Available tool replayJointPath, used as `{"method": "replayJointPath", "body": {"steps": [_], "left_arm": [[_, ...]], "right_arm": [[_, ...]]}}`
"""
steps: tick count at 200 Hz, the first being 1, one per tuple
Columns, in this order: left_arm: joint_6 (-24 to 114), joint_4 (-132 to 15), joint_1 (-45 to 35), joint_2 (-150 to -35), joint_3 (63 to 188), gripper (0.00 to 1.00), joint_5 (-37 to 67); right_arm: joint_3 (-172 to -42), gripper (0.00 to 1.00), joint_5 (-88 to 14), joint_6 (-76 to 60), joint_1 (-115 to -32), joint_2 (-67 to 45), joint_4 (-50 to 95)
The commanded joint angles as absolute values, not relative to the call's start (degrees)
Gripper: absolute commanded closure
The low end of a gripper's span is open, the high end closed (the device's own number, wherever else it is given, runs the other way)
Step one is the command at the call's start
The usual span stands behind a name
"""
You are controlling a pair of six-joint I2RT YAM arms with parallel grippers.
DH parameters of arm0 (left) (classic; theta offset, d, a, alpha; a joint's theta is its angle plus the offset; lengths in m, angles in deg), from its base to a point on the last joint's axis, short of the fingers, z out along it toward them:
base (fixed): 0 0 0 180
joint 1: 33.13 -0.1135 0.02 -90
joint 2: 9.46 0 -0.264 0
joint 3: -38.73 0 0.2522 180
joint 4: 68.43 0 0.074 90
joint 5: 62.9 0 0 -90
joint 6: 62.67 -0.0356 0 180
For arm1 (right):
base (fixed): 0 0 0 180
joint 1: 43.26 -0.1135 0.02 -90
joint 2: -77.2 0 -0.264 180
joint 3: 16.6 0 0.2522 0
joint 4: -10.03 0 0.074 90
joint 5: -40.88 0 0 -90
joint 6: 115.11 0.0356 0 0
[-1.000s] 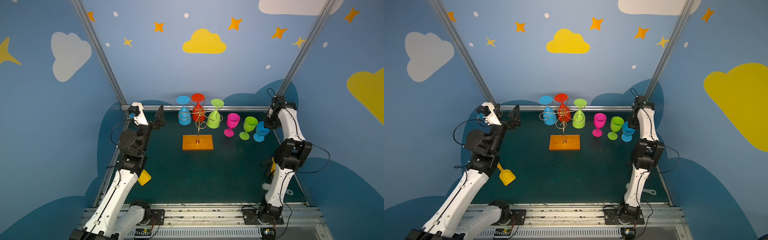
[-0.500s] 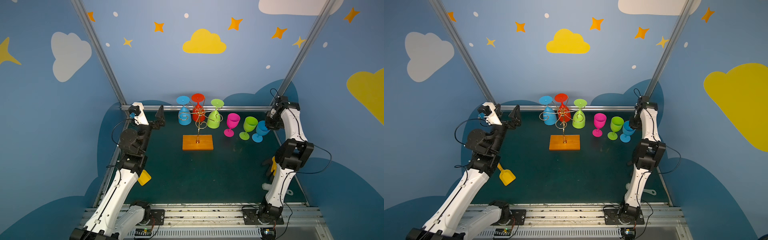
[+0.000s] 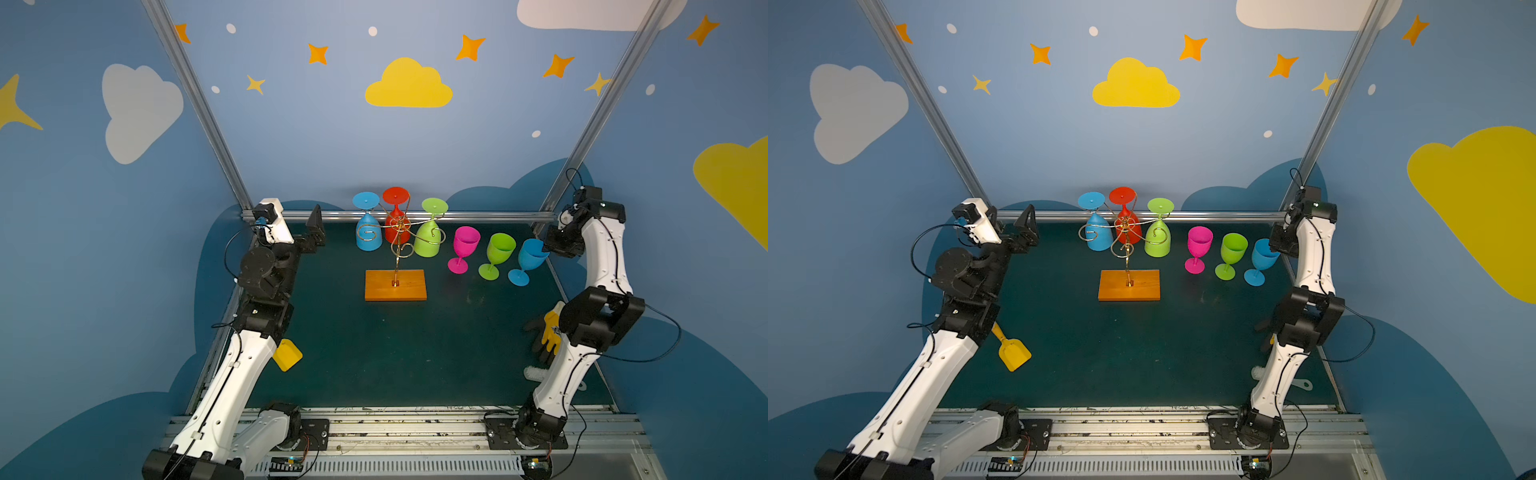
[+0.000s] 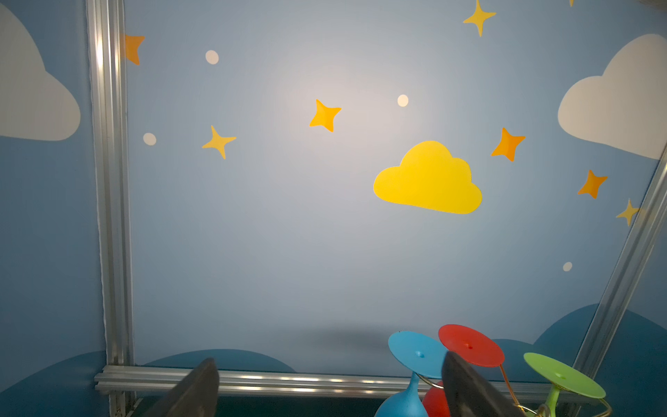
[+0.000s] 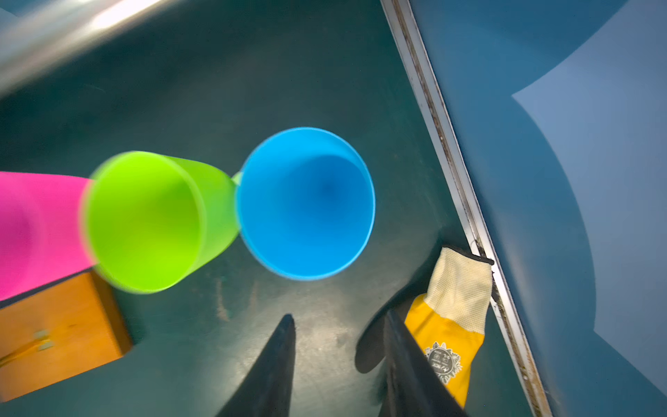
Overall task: Take the wine glass off the wine glass rack
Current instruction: Place the wine glass at the top-right of the table, then pick up the wine glass from the wine glass rack.
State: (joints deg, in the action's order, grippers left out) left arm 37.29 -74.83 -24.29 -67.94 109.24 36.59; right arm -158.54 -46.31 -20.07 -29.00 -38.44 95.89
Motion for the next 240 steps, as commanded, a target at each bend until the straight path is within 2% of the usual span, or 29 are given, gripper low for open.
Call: {"method": "replayJointPath", "body": {"steps": [1,32,62,91,110,134,169,240], "left_arm": [[40.04,-71.77,-25.07,-68.07,111.36,0.05,36.57],[45.28,-66.05,-27.41,-68.94,113.86,0.06,32.55],[52.14,-59.22,-30.82,-70.17,117.32,0.08,25.31],[58.82,-56.46,-33.65,-72.31,119.08,0.12,16.71],[60.89,-54.49,-34.95,-74.34,120.68,0.14,11.20],[63.84,-53.14,-36.33,-77.07,122.48,0.16,3.89],[66.07,-51.49,-36.81,-82.77,126.82,0.20,-5.06],[71.27,-54.90,-36.73,-95.26,134.12,0.31,-17.12]], "right_arm": [[-160.05,0.57,-41.39,-18.34,-28.68,-33.83,95.62],[-155.81,0.55,-33.78,-15.66,-29.21,-27.51,92.88],[-137.15,0.54,-27.71,-18.53,-32.74,-13.09,78.04],[-117.19,0.46,-26.24,-11.99,-35.50,2.75,58.03],[-109.24,0.41,-23.06,-10.20,-37.36,10.42,50.12],[-104.31,0.37,-21.13,-12.21,-41.30,16.74,46.99],[-97.89,0.32,-16.22,-12.29,-45.32,22.60,41.95],[-93.23,0.28,-12.37,-18.67,-57.31,24.28,41.90]]}}
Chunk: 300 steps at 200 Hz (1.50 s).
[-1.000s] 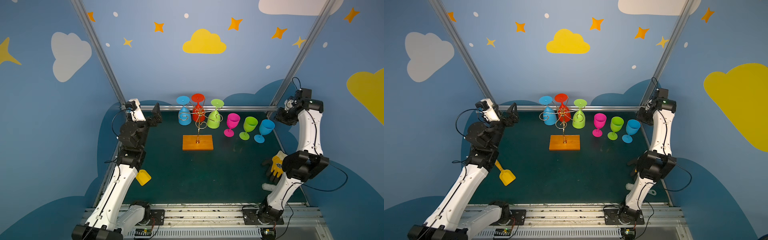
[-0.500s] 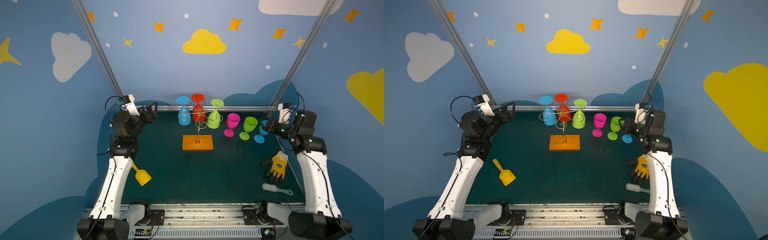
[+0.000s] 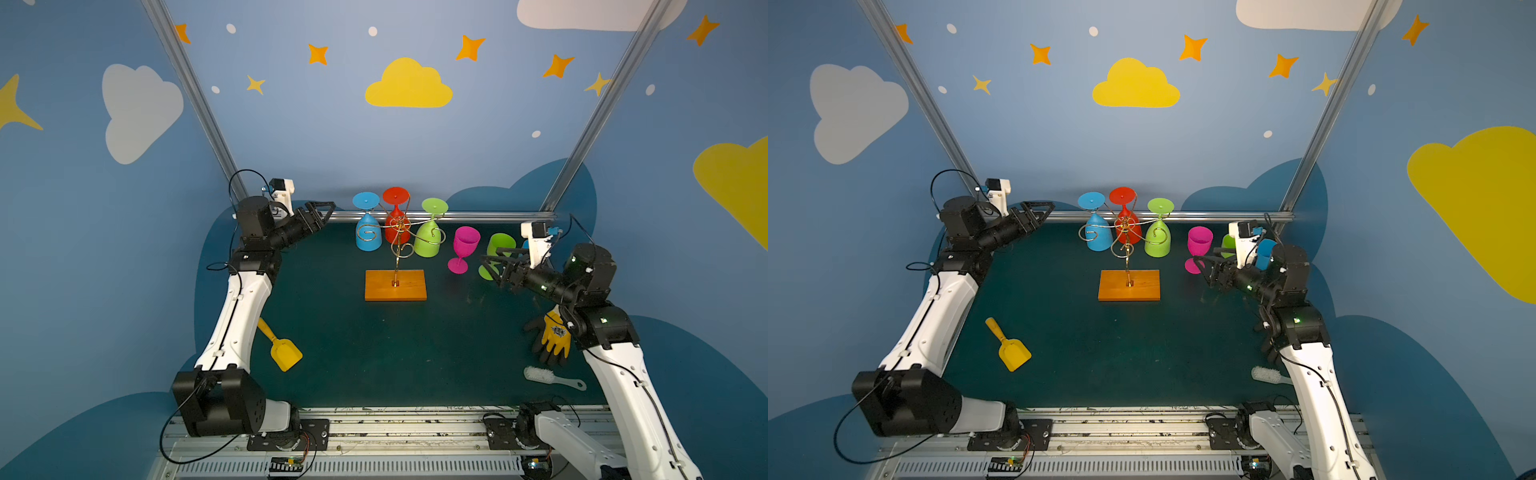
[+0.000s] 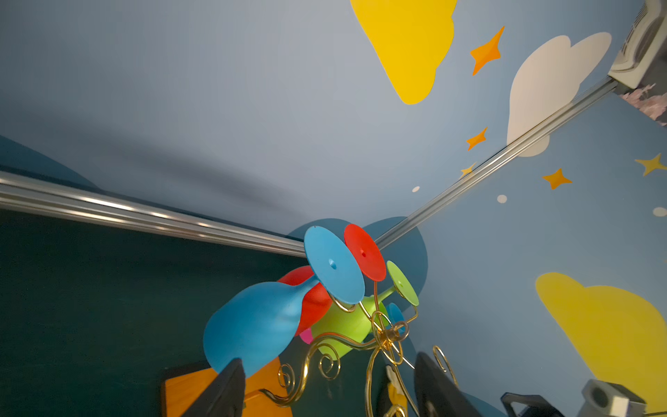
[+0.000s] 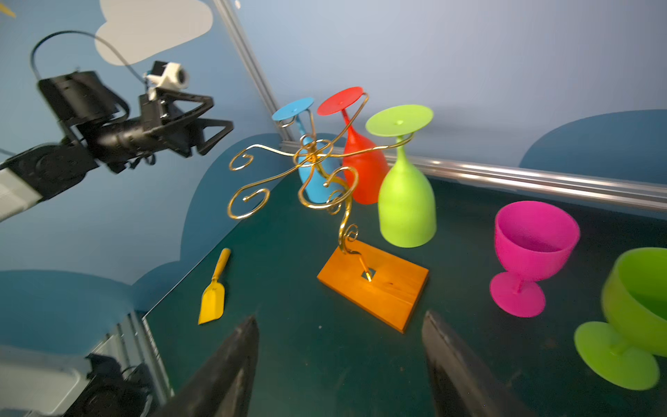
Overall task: Take the wine glass off the wine glass rack
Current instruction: Pick up the wine glass from the wine glass rack.
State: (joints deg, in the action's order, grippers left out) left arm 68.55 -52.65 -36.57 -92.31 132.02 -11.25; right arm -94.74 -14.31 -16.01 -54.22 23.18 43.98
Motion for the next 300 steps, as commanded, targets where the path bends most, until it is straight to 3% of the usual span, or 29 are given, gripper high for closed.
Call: {"method": "replayJointPath", "body": {"steps": [1,28,144,182,259,300], "left_arm": [[71.32,-55.00,-36.69,-95.43,134.22,0.31,-17.34],[74.10,-57.61,-35.97,-99.86,136.13,0.37,-19.78],[76.65,-57.61,-31.81,-111.94,148.33,0.43,-17.37],[74.93,-54.18,-30.38,-115.15,152.95,0.46,-16.87],[74.88,-52.85,-29.83,-116.71,155.49,0.63,-16.63],[74.94,-52.38,-29.87,-116.60,156.18,0.68,-17.28]], "right_arm": [[-93.08,0.28,-12.38,-18.73,-57.49,24.28,41.90],[-91.91,0.27,-11.62,-21.06,-61.62,24.46,41.90],[-89.68,0.27,-13.70,-22.50,-72.53,21.35,40.04],[-89.60,0.27,-14.49,-22.71,-74.10,21.39,39.97],[-89.16,0.27,-15.42,-22.59,-75.26,21.30,39.75],[-89.07,0.27,-16.15,-22.34,-75.35,21.41,39.79]]}}
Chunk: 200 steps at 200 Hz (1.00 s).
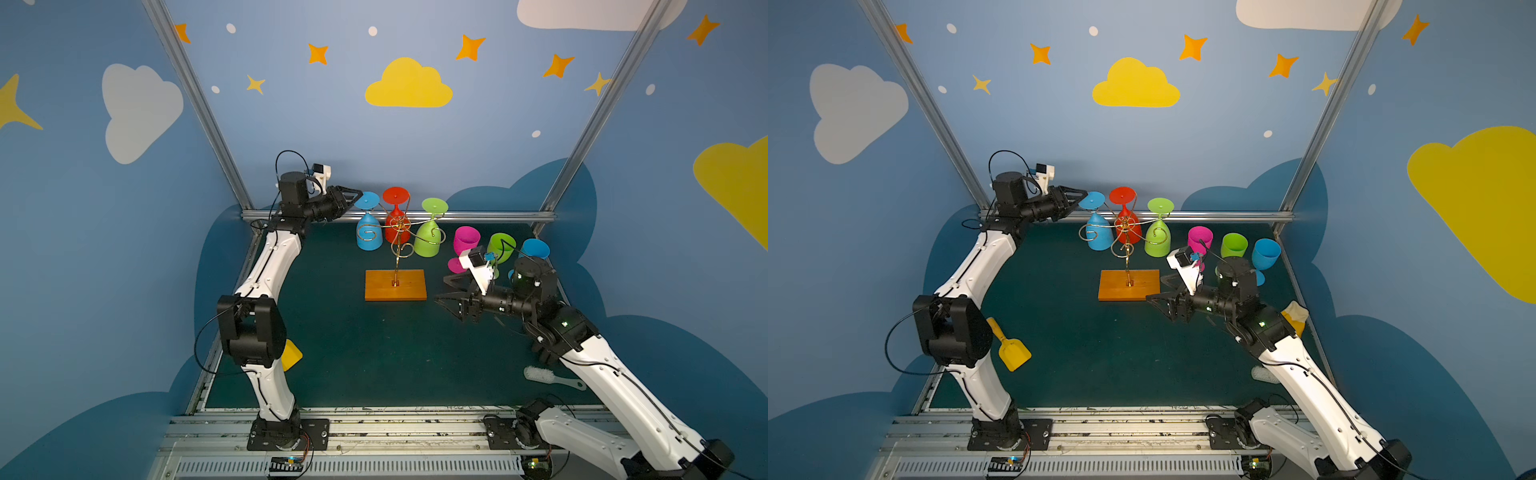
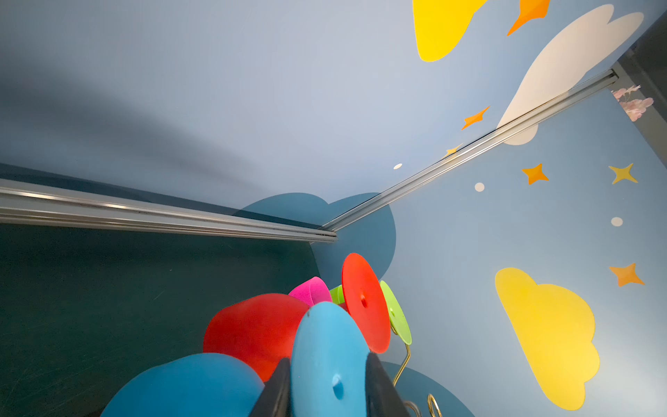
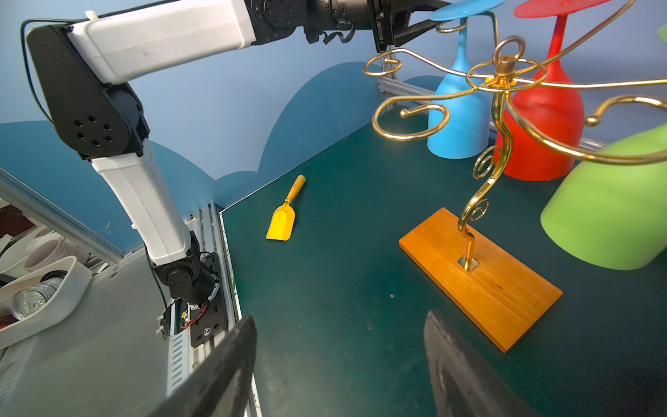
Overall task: Take the wine glass off the wine glass rack
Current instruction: Pick up the wine glass from the wine glass rack.
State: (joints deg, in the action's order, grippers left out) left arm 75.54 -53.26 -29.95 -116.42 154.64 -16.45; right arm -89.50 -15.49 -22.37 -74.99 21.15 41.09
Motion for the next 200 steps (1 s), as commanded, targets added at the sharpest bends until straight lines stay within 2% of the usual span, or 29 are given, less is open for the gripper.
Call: {"method": "replayJointPath", "body": {"steps": [1,26,83,200], "left_arm": [[74.91,-52.38,-29.87,-116.60,156.19,0.68,-17.33],[74.63,-51.31,-29.85,-116.65,156.62,0.69,-17.83],[72.50,-46.50,-29.87,-116.92,157.60,0.65,-18.28],[73.63,-47.28,-29.91,-115.68,157.25,0.83,-19.38]], "right_arm": [[-89.07,0.27,-16.20,-22.32,-75.34,21.40,39.79],[-89.16,0.27,-16.40,-22.32,-75.39,21.73,39.97],[-89.16,0.27,-16.80,-22.19,-75.43,22.61,40.27],[-88.81,0.27,-17.90,-21.92,-75.54,23.94,40.75]]}}
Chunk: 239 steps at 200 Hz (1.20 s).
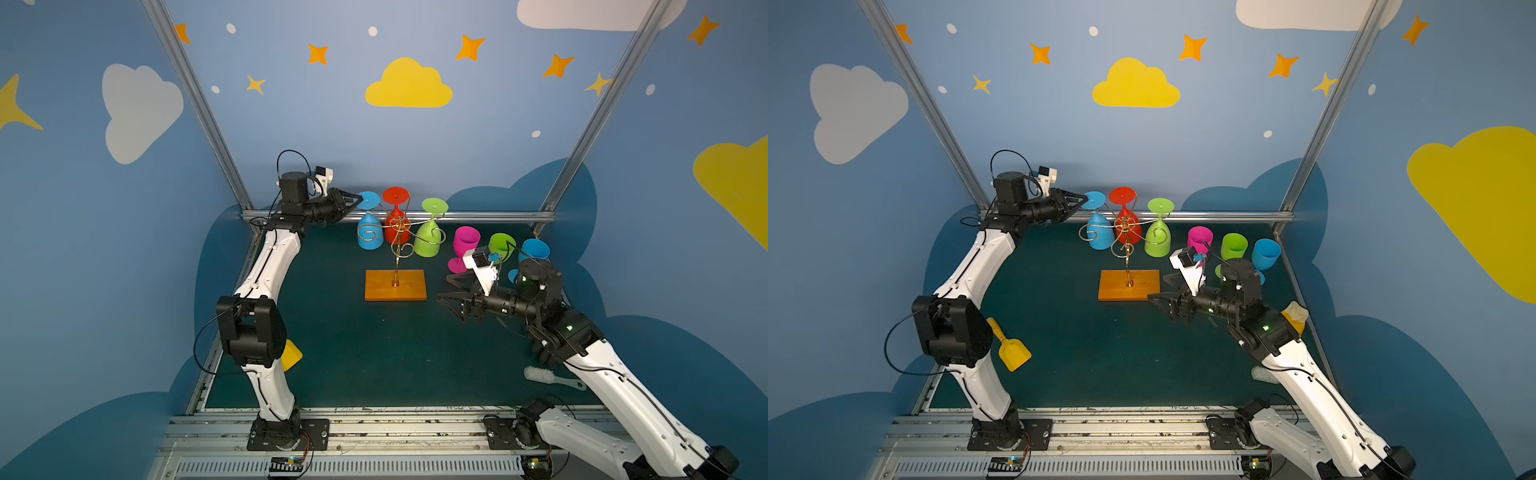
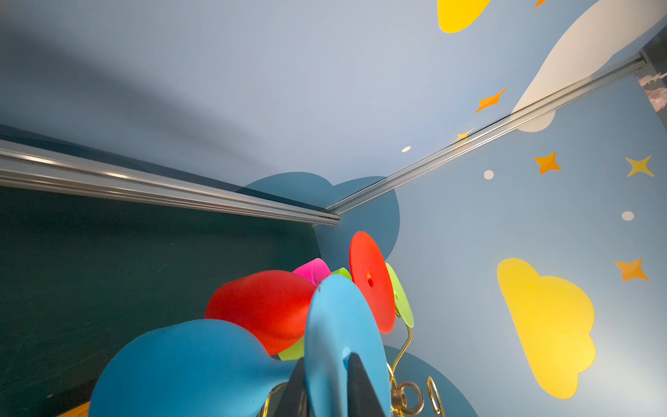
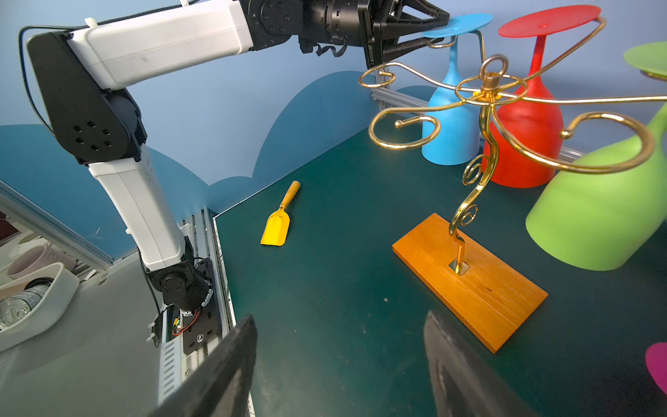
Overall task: Take the wine glass off the wine glass rack
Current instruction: Pick up the wine glass from the wine glass rack.
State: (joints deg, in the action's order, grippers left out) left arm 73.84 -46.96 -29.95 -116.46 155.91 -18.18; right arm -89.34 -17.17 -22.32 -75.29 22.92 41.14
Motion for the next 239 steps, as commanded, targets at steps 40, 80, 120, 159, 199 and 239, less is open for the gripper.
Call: {"method": "replayJointPath", "body": {"steps": [40,80,120,159,199,239], "left_arm": [[74.24,-47.68,-29.99,-115.10,157.21,0.86,-19.40],[76.62,-50.18,-30.42,-114.41,156.17,0.89,-19.75],[78.46,-52.44,-30.83,-113.52,154.99,0.89,-20.18],[80.19,-54.33,-30.98,-112.85,154.11,0.90,-20.36],[81.90,-56.05,-31.06,-112.74,153.65,0.97,-20.79],[84.17,-58.38,-31.19,-112.62,152.63,0.97,-21.28]], "right_arm": [[-89.14,0.27,-18.76,-22.64,-75.53,24.46,41.87],[-89.34,0.27,-19.31,-23.07,-75.52,25.16,42.52],[-89.50,0.27,-19.55,-23.09,-75.52,25.43,42.85],[-89.60,0.27,-19.50,-22.99,-75.56,25.67,42.93],[-89.55,0.27,-19.43,-22.65,-75.54,25.75,42.75],[-89.77,0.27,-19.16,-22.45,-75.52,25.81,42.60]]}}
